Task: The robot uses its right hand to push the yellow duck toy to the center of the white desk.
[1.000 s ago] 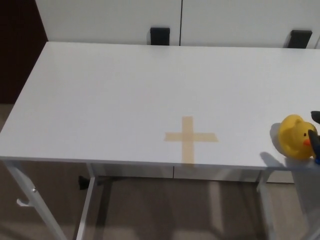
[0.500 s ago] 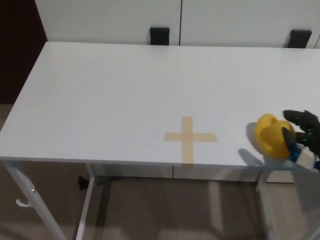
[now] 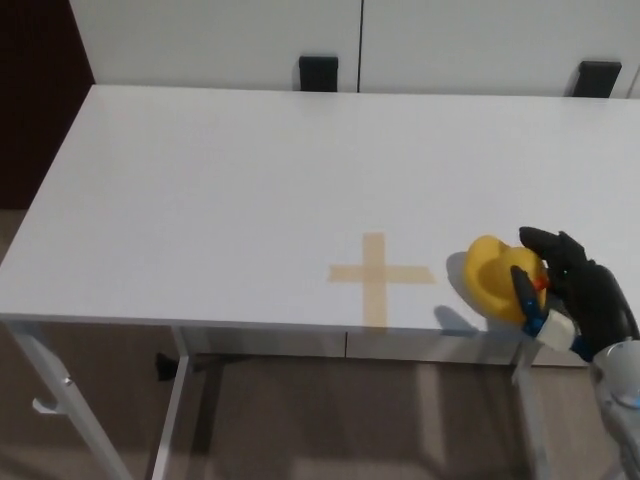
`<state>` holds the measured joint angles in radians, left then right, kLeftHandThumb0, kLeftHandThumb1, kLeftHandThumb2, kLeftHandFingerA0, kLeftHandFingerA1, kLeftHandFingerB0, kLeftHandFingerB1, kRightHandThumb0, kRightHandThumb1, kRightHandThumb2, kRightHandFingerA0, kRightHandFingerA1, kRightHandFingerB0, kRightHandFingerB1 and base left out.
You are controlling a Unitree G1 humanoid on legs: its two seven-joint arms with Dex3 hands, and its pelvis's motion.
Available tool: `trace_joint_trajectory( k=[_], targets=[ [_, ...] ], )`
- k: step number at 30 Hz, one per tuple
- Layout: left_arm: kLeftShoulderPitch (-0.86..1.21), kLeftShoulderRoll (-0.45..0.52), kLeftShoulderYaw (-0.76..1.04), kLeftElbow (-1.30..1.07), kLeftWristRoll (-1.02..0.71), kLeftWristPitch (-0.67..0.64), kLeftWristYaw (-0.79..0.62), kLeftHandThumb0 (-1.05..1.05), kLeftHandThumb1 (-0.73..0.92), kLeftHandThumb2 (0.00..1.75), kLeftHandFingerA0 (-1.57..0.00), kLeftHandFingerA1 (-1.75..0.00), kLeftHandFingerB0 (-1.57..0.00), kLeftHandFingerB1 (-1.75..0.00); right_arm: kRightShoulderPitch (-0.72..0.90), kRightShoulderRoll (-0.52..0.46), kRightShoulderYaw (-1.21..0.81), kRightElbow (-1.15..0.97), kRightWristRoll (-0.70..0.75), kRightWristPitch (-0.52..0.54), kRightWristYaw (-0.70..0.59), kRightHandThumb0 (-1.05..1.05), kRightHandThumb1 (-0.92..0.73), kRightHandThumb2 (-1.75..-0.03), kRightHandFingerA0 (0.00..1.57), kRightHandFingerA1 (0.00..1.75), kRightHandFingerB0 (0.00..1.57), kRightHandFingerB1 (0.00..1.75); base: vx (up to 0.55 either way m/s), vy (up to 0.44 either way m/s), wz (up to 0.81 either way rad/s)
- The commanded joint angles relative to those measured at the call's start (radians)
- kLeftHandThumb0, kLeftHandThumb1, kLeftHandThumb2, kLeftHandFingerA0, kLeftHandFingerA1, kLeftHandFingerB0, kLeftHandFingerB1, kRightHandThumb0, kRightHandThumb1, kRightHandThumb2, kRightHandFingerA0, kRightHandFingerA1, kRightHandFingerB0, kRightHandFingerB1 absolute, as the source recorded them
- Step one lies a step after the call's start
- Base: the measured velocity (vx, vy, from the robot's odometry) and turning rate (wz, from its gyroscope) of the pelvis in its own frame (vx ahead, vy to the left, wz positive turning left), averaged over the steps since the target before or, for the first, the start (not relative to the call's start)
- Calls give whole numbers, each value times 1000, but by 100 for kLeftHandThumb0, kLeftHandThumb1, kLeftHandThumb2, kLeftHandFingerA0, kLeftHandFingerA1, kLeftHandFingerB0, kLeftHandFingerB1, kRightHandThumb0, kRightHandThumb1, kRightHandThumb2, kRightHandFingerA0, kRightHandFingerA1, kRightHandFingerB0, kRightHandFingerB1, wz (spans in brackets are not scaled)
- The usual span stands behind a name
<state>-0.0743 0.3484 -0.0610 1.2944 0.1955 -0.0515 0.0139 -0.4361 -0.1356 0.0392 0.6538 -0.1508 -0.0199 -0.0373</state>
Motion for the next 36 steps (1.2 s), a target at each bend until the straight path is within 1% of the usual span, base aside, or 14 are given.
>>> trace_joint_trajectory(
  k=[1, 2, 7, 8, 10, 14, 15, 16, 17, 20, 23, 24, 30, 36],
  targets=[
    [0, 2, 1, 0, 4, 1, -2, -14, 64, 74, -86, -73, -85, -59, 8, 47, 14, 4, -5, 54, -26, -88, -81, -118, 0, 43, 12, 29, 0, 0, 0],
    [0, 2, 0, 1, 5, -2, -3, -13, 65, 72, -86, -72, -83, -60, -1, 61, 18, -2, -8, 59, -36, -83, -78, -118, 1, 26, 2, 26, 0, 0, 0],
    [-4, 1, -2, 1, 6, -1, -4, -14, 65, 71, -85, -72, -83, -60, -16, 84, 24, -10, -13, 70, -51, -80, -74, -117, 0, 28, 2, 26, 0, 0, 0],
    [-4, 1, -3, 1, 7, -1, -4, -14, 63, 74, -86, -73, -83, -59, -22, 92, 30, -7, -17, 66, -57, -95, -82, -120, 0, 19, 10, 13, 0, 0, 0],
    [-3, 2, -4, 0, 8, -4, -3, -15, 64, 71, -87, -73, -83, -60, -32, 105, 43, -3, -30, 63, -72, -99, -87, -121, 0, 14, 10, 9, 0, 0, 0],
    [-3, 3, -5, -1, 7, -7, -2, -15, 64, 71, -87, -73, -83, -60, -38, 113, 55, -1, -42, 65, -87, -99, -87, -121, 0, 14, 10, 9, 0, 0, 0],
    [-5, 3, -7, -2, 9, -4, -3, -15, 65, 69, -87, -70, -81, -57, -42, 122, 65, 1, -52, 63, -102, -91, -92, -84, 0, 0, 2, 23, 0, 0, 0],
    [-6, 3, -9, -2, 10, -2, -4, -15, 65, 69, -87, -70, -81, -57, -44, 130, 73, 2, -60, 60, -114, -91, -92, -84, 0, 0, 2, 23, 0, 0, 0],
    [-8, 1, -11, -3, 11, 1, -4, -14, 64, 69, -85, -69, -80, -59, -46, 137, 89, 2, -77, 62, -128, -103, -89, -126, 0, 15, 0, 3, 0, 0, 0],
    [-13, -2, -15, -3, 13, 3, -5, -16, 67, 64, -86, -69, -80, -58, -54, 149, 129, 6, -119, 73, -157, -105, -90, -128, 0, 18, 0, 4, 0, 0, 0],
    [-17, 1, -19, -7, 15, 8, -5, -18, 69, 66, -86, -69, -80, -58, -57, 164, 145, 11, -126, 76, -178, -105, -90, -127, 0, 20, 0, 3, 0, 0, 0],
    [-19, 1, -19, -7, 14, 6, -5, -14, 68, 71, -87, -69, -81, -60, -57, 168, 150, 10, -126, 80, -177, -105, -91, -127, 0, 21, 0, 4, 0, 0, 0],
    [-23, 5, -22, -6, 14, -1, -9, -16, 68, 68, -85, -66, -78, -58, -53, 194, 166, 6, -122, 86, -167, -105, -90, -126, 0, 22, 0, 6, 0, 0, 0],
    [-23, 2, -19, -9, 8, -3, -9, -13, 66, 72, -84, -69, -80, -61, -53, 225, 200, -1, -145, 95, -170, -105, -88, -126, 0, 27, 0, 10, 0, 0, 0]
  ],
)
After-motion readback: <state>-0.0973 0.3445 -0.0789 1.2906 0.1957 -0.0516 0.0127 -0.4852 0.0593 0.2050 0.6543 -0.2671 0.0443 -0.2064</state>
